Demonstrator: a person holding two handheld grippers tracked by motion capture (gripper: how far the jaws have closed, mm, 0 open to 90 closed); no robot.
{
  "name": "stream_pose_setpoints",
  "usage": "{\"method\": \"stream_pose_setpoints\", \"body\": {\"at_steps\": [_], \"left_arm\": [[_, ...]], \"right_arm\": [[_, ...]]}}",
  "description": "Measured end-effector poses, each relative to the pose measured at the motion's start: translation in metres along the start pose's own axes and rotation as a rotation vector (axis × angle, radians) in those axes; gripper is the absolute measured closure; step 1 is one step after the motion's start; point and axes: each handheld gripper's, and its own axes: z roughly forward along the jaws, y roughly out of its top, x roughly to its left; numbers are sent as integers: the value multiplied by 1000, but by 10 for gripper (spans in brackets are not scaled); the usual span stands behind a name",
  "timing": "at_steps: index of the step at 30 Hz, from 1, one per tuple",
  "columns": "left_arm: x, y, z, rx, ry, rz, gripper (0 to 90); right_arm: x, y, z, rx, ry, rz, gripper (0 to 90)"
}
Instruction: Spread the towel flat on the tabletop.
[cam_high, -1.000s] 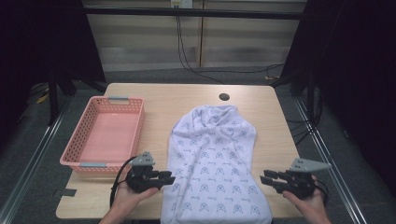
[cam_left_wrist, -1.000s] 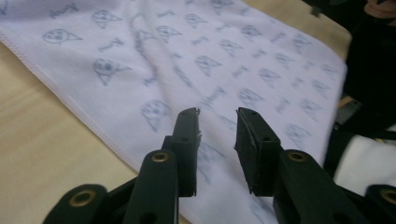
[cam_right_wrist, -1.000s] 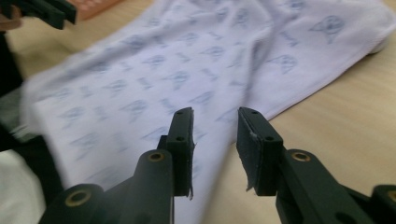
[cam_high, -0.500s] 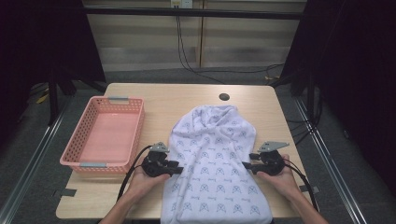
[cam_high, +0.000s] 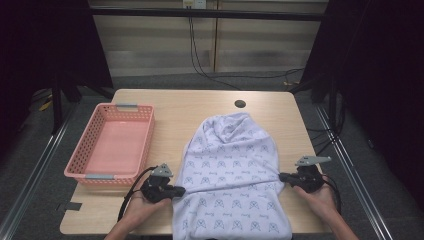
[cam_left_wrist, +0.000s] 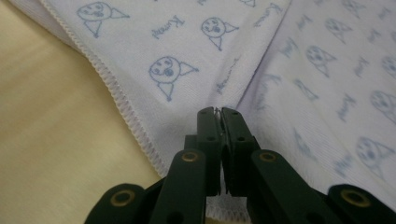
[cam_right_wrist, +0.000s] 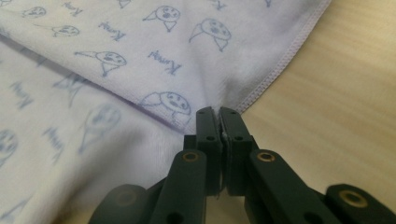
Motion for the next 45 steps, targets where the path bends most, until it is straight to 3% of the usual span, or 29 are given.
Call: {"method": "stream_pose_setpoints", "body": {"at_steps": [5,6,7,8,9,10,11,14,16,20,23,27,33,35,36,37,39,42,43,45], "left_arm": [[-28,-14,-8,55,-32,48,877],[-33,-17,-10,72,-38,42,877],[-37,-20,-13,92,-76,50,878],[-43,-22,-14,102,-62,75,878],[-45,-23,-14,104,-99,89,878],[-46,-21,-15,118,-111,85,878],[-45,-20,-15,99,-166,63,873],[-41,-17,-18,55,-146,47,776],[-32,-12,-20,-9,-151,3,717],[-18,7,-17,-57,-101,-11,664],[-1,25,-4,-101,-51,-35,648],[18,45,15,-84,-17,-26,675],[35,54,34,-105,11,-75,645],[35,51,39,-64,38,-32,638],[34,50,39,-70,46,-23,646],[34,50,39,-69,43,-37,647],[33,48,38,-67,62,-27,740],[31,46,38,-59,63,-8,858],[29,45,37,-55,55,-9,865],[25,42,35,-44,50,3,875]], "right_arm": [[18,-15,-15,32,49,-43,880],[22,-17,-18,36,57,-52,879],[25,-20,-21,40,75,-49,880],[29,-23,-25,52,82,-54,879],[32,-26,-28,53,95,-59,879],[36,-29,-31,60,108,-62,879],[39,-31,-34,65,114,-71,879],[47,-30,-41,42,140,-87,779],[47,-27,-41,4,136,-75,696],[39,-14,-32,-53,131,-45,611],[33,1,-26,-100,127,-41,579],[26,22,-11,-123,123,-40,544],[16,50,22,-120,111,-32,488],[13,54,30,-116,109,-25,474],[12,56,36,-104,100,-24,471],[12,57,41,-96,97,-32,471],[15,55,49,-66,97,-55,509],[24,48,53,-27,36,-129,693],[24,48,52,-19,38,-119,773],[22,44,47,-10,53,-101,818]]}}
